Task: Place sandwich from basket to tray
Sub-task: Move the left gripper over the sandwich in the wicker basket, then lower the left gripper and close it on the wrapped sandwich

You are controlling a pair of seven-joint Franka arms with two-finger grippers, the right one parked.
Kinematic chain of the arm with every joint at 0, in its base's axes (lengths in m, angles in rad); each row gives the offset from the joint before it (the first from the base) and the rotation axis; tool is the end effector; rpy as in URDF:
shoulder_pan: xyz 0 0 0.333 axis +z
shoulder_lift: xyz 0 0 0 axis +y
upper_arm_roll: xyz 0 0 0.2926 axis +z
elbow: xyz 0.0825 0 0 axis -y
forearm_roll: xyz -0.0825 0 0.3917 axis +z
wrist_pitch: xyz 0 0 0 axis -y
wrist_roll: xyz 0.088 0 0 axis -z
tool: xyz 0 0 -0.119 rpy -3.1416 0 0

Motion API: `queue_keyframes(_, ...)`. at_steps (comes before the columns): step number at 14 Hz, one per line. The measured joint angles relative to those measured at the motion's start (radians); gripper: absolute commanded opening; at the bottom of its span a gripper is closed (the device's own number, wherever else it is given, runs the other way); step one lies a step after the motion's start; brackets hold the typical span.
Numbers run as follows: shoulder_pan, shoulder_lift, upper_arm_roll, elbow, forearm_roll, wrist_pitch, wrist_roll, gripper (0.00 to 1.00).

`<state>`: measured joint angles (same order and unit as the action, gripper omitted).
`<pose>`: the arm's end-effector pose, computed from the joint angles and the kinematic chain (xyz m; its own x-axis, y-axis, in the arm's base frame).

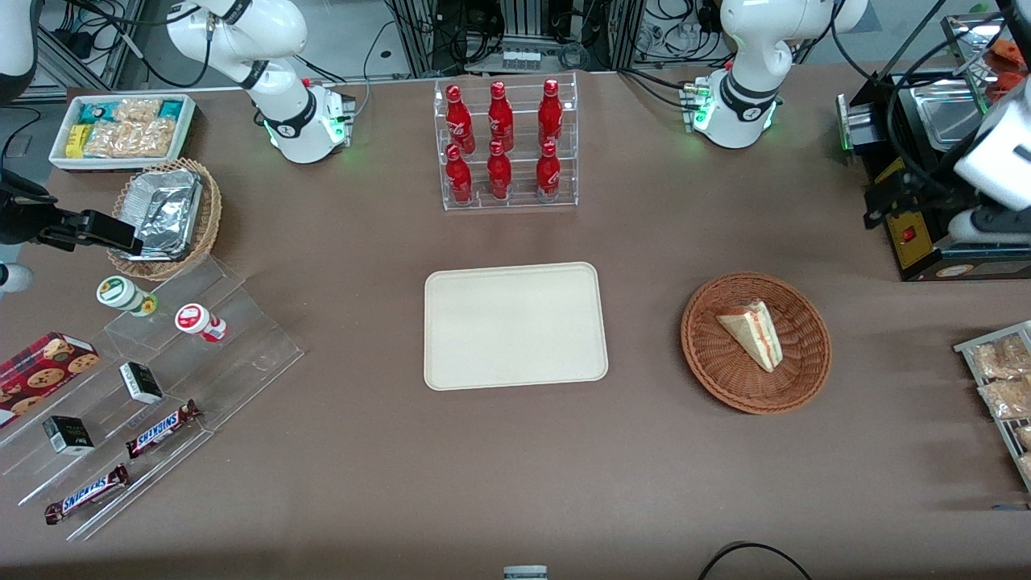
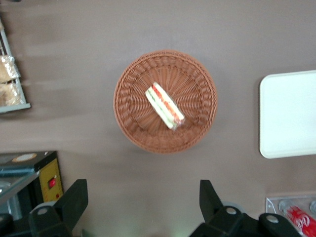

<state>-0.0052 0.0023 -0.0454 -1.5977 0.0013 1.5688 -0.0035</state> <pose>0.5606 -0.0282 0.5748 0.9984 -0.0471 -0.0312 -0.0471 -0.9989 -0.0013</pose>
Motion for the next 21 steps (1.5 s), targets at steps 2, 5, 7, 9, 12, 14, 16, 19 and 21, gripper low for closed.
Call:
queue_keyframes(2,0.000,0.054,0.000,-0.008,0.000,0.058,-0.002,1.00)
queue_keyframes(5,-0.003,0.108,-0.003,-0.065,0.000,0.169,-0.085,1.00)
queue_keyframes(7,-0.006,0.124,-0.005,-0.130,0.000,0.256,-0.144,1.00)
queue_keyframes(9,-0.011,0.131,-0.006,-0.206,0.000,0.345,-0.208,1.00)
queue_keyframes(12,-0.045,0.136,-0.008,-0.323,0.000,0.486,-0.365,1.00)
queue_keyframes(14,-0.064,0.136,-0.010,-0.392,0.000,0.573,-0.450,1.00)
queue_keyframes(16,-0.070,0.136,-0.010,-0.465,0.000,0.668,-0.518,1.00)
queue_keyframes(19,-0.070,0.136,-0.009,-0.570,0.004,0.807,-0.541,1.00)
queue_keyframes(21,-0.070,0.136,-0.009,-0.601,0.015,0.838,-0.542,1.00)
